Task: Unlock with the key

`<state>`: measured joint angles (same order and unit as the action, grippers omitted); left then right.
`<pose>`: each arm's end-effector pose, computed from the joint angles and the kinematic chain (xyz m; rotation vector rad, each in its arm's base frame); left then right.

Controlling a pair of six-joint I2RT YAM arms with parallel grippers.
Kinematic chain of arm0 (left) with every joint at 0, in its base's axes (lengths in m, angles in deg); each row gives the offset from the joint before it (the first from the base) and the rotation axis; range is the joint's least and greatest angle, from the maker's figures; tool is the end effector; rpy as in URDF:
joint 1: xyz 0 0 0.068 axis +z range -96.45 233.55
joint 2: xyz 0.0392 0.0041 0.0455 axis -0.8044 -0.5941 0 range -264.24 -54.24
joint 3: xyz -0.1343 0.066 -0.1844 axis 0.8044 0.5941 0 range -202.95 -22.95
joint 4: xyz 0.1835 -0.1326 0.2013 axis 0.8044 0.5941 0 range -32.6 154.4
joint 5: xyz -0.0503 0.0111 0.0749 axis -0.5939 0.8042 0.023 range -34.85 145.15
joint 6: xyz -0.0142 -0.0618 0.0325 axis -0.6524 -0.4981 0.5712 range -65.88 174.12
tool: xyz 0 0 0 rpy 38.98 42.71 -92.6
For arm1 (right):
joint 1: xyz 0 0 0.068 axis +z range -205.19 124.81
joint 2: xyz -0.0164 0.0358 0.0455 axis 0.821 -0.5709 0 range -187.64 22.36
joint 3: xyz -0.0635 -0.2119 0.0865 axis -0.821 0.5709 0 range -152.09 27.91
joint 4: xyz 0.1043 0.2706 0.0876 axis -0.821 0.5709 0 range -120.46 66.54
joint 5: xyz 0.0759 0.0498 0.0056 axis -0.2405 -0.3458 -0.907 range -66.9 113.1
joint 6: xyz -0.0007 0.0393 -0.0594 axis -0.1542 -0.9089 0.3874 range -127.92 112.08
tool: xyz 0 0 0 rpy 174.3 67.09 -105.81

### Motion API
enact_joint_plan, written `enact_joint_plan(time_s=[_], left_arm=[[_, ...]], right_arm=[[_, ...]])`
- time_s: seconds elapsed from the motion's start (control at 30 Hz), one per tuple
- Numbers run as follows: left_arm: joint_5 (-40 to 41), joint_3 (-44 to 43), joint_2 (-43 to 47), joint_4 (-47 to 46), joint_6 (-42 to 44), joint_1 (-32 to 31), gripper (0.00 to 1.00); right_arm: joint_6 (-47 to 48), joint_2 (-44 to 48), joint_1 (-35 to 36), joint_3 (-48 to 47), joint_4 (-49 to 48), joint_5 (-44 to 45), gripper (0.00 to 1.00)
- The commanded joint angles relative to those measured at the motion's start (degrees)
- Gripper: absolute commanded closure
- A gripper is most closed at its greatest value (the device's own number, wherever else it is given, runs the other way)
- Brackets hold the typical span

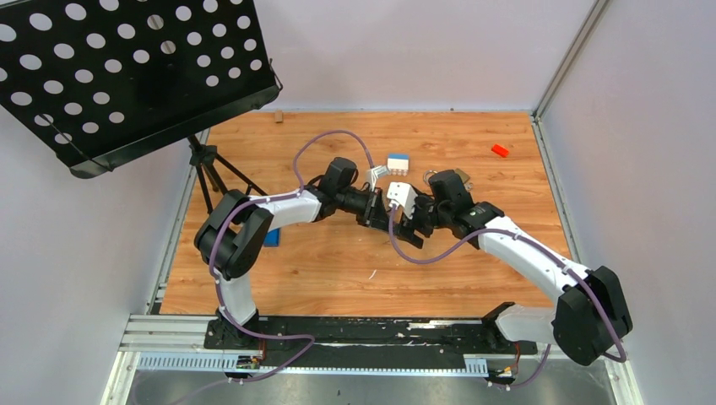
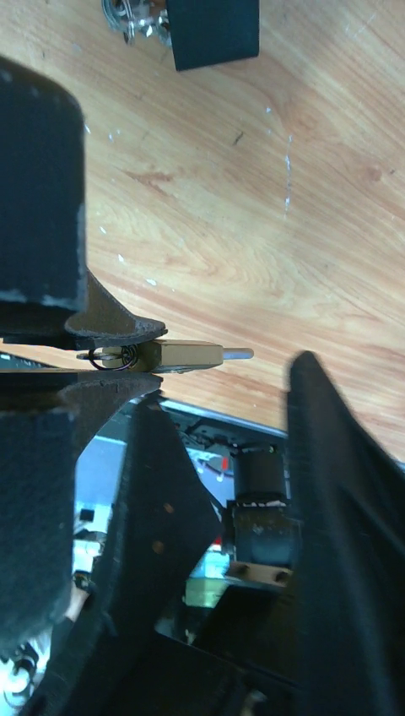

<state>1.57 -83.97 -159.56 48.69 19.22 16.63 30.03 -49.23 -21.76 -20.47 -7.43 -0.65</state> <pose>0.3052 -0.2882 0.1106 0.6522 2.3422 -1.6718 0.2588 0.1992 0.1783 -1.5176 1.7759 0.4522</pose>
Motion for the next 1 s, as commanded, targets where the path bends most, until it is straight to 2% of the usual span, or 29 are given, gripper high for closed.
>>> enact_joint_plan(time_s=[0.0, 0.37, 0.7, 0.97], left_arm=[[0.0, -2.3, 3.3, 3.6, 9.0, 0.4, 1.0], [-2.7, -0.6, 6.0, 0.5, 9.4, 0.5, 1.0], [0.1, 0.1, 6.4, -0.6, 7.9, 1.8, 1.0], [2.5, -0.3, 3.9, 0.1, 7.7, 2.8, 1.0]], right_arm=[[-1.2, 0.4, -3.0, -2.9, 1.7, -3.6, 0.24], [-0.1, -3.9, -5.3, -3.9, 5.7, -12.2, 0.25], [1.7, -4.4, -5.9, -4.4, 8.1, -16.1, 0.42], [3.5, -2.5, -5.9, -3.8, 9.3, -21.9, 0.48]])
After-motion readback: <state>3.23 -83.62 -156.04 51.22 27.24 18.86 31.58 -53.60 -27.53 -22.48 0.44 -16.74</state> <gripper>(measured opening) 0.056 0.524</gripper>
